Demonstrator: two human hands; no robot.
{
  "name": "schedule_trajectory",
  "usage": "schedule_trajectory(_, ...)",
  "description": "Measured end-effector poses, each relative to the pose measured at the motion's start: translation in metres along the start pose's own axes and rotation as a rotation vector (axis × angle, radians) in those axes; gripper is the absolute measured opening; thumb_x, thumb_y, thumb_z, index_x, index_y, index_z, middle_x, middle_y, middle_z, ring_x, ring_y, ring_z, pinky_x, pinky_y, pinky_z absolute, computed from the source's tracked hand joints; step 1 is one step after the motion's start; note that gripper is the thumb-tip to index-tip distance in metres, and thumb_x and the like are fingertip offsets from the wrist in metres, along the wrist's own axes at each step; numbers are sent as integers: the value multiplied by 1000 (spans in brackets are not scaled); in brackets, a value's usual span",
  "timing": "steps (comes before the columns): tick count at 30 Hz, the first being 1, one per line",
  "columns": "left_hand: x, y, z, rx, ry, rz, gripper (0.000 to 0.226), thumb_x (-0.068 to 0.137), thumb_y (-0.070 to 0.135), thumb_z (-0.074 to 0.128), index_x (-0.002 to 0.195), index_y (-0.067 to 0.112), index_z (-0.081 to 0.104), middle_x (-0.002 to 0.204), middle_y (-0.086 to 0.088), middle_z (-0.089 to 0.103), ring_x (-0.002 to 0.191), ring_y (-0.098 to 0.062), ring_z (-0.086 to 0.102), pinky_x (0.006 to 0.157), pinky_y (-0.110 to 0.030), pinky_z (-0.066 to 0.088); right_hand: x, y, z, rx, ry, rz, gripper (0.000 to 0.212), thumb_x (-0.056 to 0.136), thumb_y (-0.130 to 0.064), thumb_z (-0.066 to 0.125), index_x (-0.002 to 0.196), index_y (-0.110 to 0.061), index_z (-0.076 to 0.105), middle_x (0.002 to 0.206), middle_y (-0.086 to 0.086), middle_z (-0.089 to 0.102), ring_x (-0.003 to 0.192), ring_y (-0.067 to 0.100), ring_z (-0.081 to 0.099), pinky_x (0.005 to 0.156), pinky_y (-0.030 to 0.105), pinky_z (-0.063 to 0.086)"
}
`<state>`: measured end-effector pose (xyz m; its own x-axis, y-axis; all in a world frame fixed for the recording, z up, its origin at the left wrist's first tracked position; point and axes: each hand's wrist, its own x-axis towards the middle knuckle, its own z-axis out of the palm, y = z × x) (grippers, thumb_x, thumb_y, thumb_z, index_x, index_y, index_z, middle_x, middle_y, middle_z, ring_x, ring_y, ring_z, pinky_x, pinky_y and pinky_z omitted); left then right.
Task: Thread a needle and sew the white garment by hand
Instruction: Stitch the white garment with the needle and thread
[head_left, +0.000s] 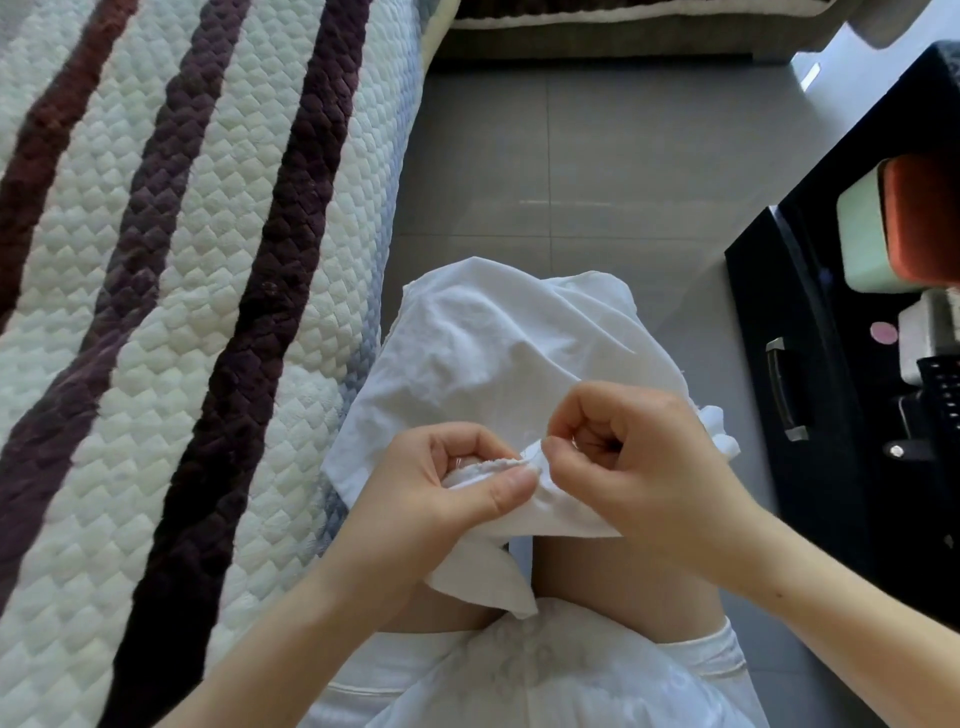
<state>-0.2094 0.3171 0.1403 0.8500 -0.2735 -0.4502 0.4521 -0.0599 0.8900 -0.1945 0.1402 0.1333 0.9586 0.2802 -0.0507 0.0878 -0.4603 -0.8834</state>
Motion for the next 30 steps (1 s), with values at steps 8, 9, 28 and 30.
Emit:
schedule_trajectory(8, 2, 2, 0, -72, 4, -25, 12, 62, 23, 78, 58, 18, 67, 58, 1, 60, 51, -6, 55, 48, -14, 42, 8, 22, 4, -338, 268, -213, 17, 77, -13, 46, 64, -5, 53, 53, -17, 28, 55, 8, 33, 49, 15, 29)
schedule_trajectory(9, 2, 2, -1, -77, 1, -23, 14, 60, 25, 79, 58, 18, 67, 58, 1, 61, 51, -6, 56, 48, -14, 42, 9, 24, 3, -349, 283, -207, 17, 78, -13, 46, 64, -5, 53, 53, -17, 28, 54, 8, 32, 49, 14, 29)
schedule_trajectory(28, 11, -2, -8, -64, 166, -105, 19, 65, 32, 83, 66, 18, 71, 68, -5, 67, 64, -17, 63, 55, -25, 50, 10, 20, -42, 181, -25, 151, 49, 95, -40, 50, 55, -15, 36, 49, -12, 28, 47, 4, 24, 46, 13, 24)
schedule_trajectory(30, 11, 0, -7, -81, 188, -95, 20, 66, 33, 84, 67, 17, 72, 70, -7, 68, 65, -19, 64, 56, -28, 50, 13, 22, -55, 284, 10, 227, 49, 93, -40, 55, 53, -18, 36, 50, -7, 25, 48, 8, 20, 46, 14, 21)
